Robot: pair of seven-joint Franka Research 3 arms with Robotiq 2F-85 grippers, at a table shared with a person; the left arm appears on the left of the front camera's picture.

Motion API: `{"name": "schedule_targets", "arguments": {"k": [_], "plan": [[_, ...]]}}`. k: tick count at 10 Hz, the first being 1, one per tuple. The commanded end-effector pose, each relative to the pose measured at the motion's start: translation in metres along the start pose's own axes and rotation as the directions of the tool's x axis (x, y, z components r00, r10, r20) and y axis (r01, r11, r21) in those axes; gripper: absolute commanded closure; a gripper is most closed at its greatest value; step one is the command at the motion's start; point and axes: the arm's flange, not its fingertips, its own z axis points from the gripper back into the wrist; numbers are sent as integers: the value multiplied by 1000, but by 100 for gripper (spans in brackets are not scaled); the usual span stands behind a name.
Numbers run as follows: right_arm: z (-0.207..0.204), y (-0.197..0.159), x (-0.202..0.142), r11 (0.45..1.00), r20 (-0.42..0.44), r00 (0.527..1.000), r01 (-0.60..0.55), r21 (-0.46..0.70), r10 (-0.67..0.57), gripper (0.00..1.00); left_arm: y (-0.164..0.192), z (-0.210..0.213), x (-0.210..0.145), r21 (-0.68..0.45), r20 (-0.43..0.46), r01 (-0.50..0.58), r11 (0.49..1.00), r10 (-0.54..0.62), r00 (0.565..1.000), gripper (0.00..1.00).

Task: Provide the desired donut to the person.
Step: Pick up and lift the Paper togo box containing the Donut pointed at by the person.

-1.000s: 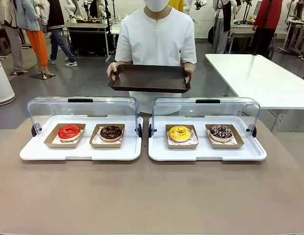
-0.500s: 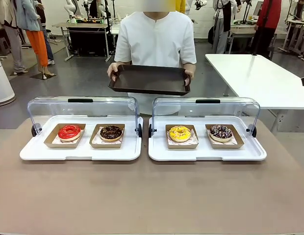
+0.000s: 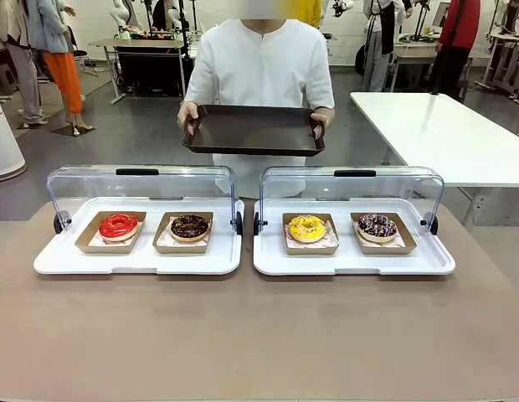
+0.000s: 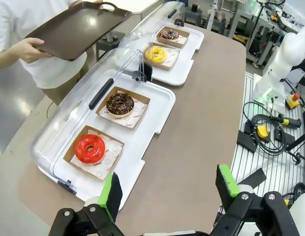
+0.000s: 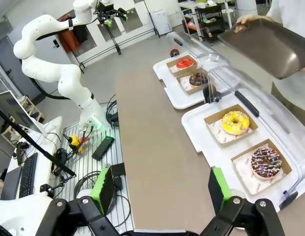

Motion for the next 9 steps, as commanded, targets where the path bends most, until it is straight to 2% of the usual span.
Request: {"name": "schedule_targets", "arguments": {"k": [1,9], "plan": [[-1,0,0,1000,10,1000,-5,9,5,0,1,0,0,-6,16,22,1000,-22,1000,0],[-1,0,0,1000,10,1000,-5,9,5,0,1,0,0,-6,16,22,1000,-22,1000,0]]}}
